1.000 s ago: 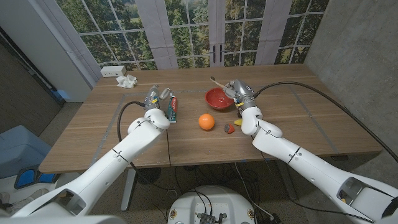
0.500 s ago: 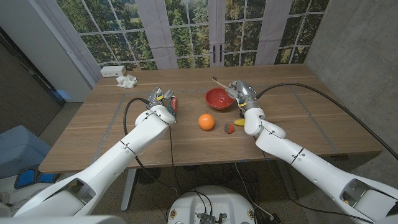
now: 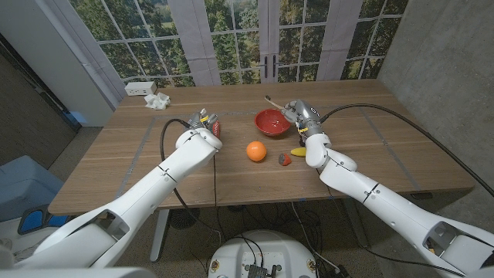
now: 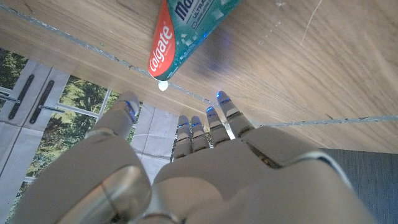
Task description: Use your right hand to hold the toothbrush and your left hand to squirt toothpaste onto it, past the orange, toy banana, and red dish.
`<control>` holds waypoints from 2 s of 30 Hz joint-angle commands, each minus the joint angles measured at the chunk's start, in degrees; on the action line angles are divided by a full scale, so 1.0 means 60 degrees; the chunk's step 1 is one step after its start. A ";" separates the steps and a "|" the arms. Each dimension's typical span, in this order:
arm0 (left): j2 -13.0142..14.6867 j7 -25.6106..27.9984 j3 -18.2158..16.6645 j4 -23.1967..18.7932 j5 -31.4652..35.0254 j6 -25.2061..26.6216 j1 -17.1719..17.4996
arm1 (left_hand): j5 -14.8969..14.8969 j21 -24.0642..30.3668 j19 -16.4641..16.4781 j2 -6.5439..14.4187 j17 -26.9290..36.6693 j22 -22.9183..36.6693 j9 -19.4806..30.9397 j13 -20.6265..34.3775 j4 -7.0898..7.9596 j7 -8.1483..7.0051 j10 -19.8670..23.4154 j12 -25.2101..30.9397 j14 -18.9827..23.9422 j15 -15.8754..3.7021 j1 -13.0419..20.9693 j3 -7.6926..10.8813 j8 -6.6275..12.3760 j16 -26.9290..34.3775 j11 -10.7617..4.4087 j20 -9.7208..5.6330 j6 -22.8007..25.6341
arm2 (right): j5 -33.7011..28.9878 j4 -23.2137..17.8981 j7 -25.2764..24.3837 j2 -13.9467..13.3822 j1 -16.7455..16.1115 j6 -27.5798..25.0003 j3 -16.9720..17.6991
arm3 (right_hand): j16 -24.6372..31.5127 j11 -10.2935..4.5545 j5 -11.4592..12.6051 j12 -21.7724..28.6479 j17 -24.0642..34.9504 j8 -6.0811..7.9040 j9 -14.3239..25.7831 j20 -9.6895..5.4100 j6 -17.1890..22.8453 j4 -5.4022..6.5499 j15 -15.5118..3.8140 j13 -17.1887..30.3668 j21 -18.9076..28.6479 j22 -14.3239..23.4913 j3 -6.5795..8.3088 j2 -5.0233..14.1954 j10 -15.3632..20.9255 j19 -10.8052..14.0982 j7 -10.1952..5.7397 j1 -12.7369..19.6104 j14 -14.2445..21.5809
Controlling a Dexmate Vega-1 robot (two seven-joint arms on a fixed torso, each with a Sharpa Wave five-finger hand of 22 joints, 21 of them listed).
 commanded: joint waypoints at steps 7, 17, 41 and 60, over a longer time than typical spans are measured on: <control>-0.0445 -0.0266 0.0292 0.0717 -0.0341 0.0807 -0.0706 | -0.0010 -0.0028 0.0164 -0.0020 0.0048 0.0049 0.0035 0.0019 0.0006 0.0115 0.0275 0.0098 0.0288 -0.0085 0.0319 -0.0048 0.0102 0.0020 -0.0009 -0.0004 0.0338 | 0.0117 0.0147 0.0067 -0.0045 0.0028 0.0284 0.0083 | 0.0158 -0.0829 0.0062 0.0078 0.0000 -0.0045 0.0061 -0.0917 0.0371 0.0630 -0.0949 -0.0001 0.0094 0.0001 0.0788 0.0042 0.0743 -0.0065 -0.0289 -0.0103 -0.0035; -0.0789 -0.0296 0.0354 0.1044 -0.0553 0.1632 -0.1101 | -0.0018 -0.0009 0.0288 -0.0054 0.0052 0.0057 0.0036 0.0019 0.0026 0.0170 0.0458 0.0116 0.0613 -0.0182 0.0505 -0.0118 0.0105 0.0081 0.0011 0.0022 0.0492 | 0.0170 0.0225 0.0085 -0.0082 0.0025 0.0488 0.0120 | 0.0247 -0.0827 0.0061 0.0112 -0.0001 -0.0091 0.0068 -0.0930 0.0425 0.0622 -0.0947 0.0025 0.0138 -0.0004 0.0847 0.0034 0.0746 -0.0107 -0.0272 -0.0151 -0.0067; -0.0458 0.0434 0.2293 0.2751 -0.4121 0.2992 -0.3760 | 0.0012 -0.0093 0.0171 0.0109 0.0063 0.0074 0.0042 0.0022 0.0085 0.0360 0.0495 0.0049 0.0629 -0.0087 0.0833 -0.0177 0.0001 0.0000 0.0163 0.0143 0.0566 | 0.0509 0.0620 0.0062 -0.0086 0.0007 0.1103 0.0312 | 0.0484 -0.0773 0.0060 0.0113 -0.0006 -0.0238 0.0133 -0.0923 0.0470 0.0612 -0.0942 -0.0065 0.0272 -0.0018 0.1013 0.0017 0.0764 -0.0185 -0.0265 -0.0313 -0.0186; -0.0633 0.1535 0.2979 0.3799 -0.5822 0.2992 -0.4647 | 0.0267 0.0211 0.0916 0.1404 0.0138 0.0182 0.0121 0.0116 -0.0021 0.0441 0.3217 0.0646 0.2871 -0.0967 0.3292 -0.0129 0.0139 0.0454 -0.0371 0.0128 0.2360 | 0.0678 0.1003 0.0250 -0.0101 0.0205 0.1584 0.0367 | 0.0677 -0.0814 0.0059 0.0174 -0.0007 -0.0310 0.0203 -0.0922 0.0534 0.0574 -0.0942 -0.0006 0.0374 -0.0023 0.1138 0.0011 0.0735 -0.0214 -0.0265 -0.0397 -0.0227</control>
